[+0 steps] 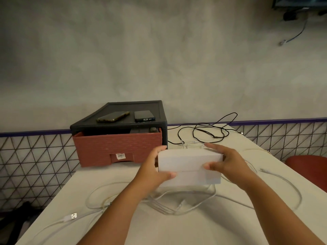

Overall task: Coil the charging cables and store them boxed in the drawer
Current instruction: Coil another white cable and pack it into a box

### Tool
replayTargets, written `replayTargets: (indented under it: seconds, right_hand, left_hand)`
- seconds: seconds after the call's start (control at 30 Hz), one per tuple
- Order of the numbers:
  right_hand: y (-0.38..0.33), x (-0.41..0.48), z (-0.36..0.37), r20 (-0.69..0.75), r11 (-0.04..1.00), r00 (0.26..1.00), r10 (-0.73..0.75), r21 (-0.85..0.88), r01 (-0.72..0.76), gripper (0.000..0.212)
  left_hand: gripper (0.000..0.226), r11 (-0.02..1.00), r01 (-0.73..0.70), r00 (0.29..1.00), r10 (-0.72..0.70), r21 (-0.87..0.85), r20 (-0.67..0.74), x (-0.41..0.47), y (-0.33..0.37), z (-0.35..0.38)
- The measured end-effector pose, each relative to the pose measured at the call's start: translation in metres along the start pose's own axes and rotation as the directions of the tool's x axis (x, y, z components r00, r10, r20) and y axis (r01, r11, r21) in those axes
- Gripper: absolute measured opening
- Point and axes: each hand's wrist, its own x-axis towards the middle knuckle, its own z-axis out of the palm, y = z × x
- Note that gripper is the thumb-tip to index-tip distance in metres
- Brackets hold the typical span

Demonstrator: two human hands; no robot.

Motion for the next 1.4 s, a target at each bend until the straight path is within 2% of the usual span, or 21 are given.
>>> replayTargets:
  seconds: [0.1, 0.2, 0.33, 0.4, 0.47, 0.57, 0.63, 0.67, 0.83, 1.0, 1.1, 1.2, 1.27, 1.33, 1.4]
  right_hand:
    - [-0.014, -0.023, -0.007, 0.014, 0.999, 1.0, -0.027, 0.032, 0.026, 0.058]
    - [-0.017, -0.053, -0.009, 0.013, 0.995, 0.997, -0.075, 0.063, 0.074, 0.055]
    - [-0.008, -0.097, -0.006, 0.035, 0.991, 0.997, -0.076, 0.111, 0.071, 0.046]
    - [-0.001, -0.115, -0.001, -0.021, 0.98, 0.999, -0.027, 0.197, 0.031, 0.037]
    - [0.006, -0.129, 0.01, -0.166, 0.964, 0.985, 0.042, 0.265, 0.003, 0.03]
    - [0.016, -0.142, 0.025, -0.407, 0.951, 0.9, 0.155, 0.308, -0.024, 0.016]
    - [0.021, -0.147, 0.03, -0.478, 0.951, 0.86, 0.177, 0.308, -0.025, 0.01]
    - [0.022, -0.148, 0.031, -0.487, 0.951, 0.854, 0.182, 0.309, -0.027, 0.013]
    - [0.022, -0.152, 0.027, -0.436, 0.952, 0.877, 0.202, 0.298, -0.071, 0.036]
    - [0.028, -0.158, 0.013, -0.267, 0.909, 0.903, 0.336, 0.343, -0.237, 0.025]
    - [0.026, -0.16, 0.015, -0.297, 0.914, 0.902, 0.314, 0.351, -0.203, 0.02]
    - [0.021, -0.162, 0.024, -0.379, 0.903, 0.865, 0.329, 0.395, -0.171, 0.026]
    - [0.02, -0.16, 0.03, -0.356, 0.819, 0.825, 0.438, 0.537, -0.203, 0.03]
    - [0.02, -0.155, 0.034, -0.252, 0.678, 0.811, 0.528, 0.699, -0.225, 0.025]
    - [0.018, -0.149, 0.038, -0.202, 0.659, 0.846, 0.493, 0.722, -0.211, 0.026]
  left_hand:
    - [0.065, 0.989, 0.012, 1.0, -0.009, -0.146, 0.027, -0.023, 0.021, 0.001]
    - [0.034, 0.964, 0.088, 0.996, -0.085, -0.252, 0.024, -0.051, 0.027, 0.006]
    - [0.013, 0.88, 0.187, 0.962, -0.254, -0.436, -0.101, -0.089, 0.02, 0.032]
    - [0.006, 0.869, 0.198, 0.943, -0.294, -0.453, -0.154, -0.106, 0.018, 0.049]
    - [0.002, 0.886, 0.178, 0.934, -0.289, -0.429, -0.209, -0.119, 0.016, 0.064]
    - [0.006, 0.934, 0.15, 0.923, -0.25, -0.325, -0.292, -0.134, 0.013, 0.084]
    - [0.007, 0.951, 0.128, 0.918, -0.221, -0.28, -0.33, -0.139, 0.011, 0.09]
    - [0.008, 0.959, 0.116, 0.918, -0.203, -0.259, -0.34, -0.14, 0.01, 0.091]
    - [0.012, 0.967, 0.096, 0.942, -0.164, -0.235, -0.293, -0.141, 0.008, 0.086]
    - [0.033, 0.966, 0.12, 0.951, -0.177, -0.228, -0.253, -0.145, 0.007, 0.081]
    - [0.027, 0.966, 0.114, 0.961, -0.166, -0.233, -0.219, -0.15, 0.006, 0.081]
    - [0.05, 0.988, 0.03, 0.989, -0.051, -0.153, -0.138, -0.162, -0.002, 0.079]
    - [0.054, 0.998, -0.052, 0.997, 0.05, -0.041, -0.052, -0.173, -0.005, 0.078]
    - [0.055, 0.993, -0.119, 0.993, 0.118, 0.021, 0.014, -0.181, -0.004, 0.079]
    - [0.064, 0.984, -0.162, 0.986, 0.158, 0.073, 0.05, -0.184, -0.001, 0.083]
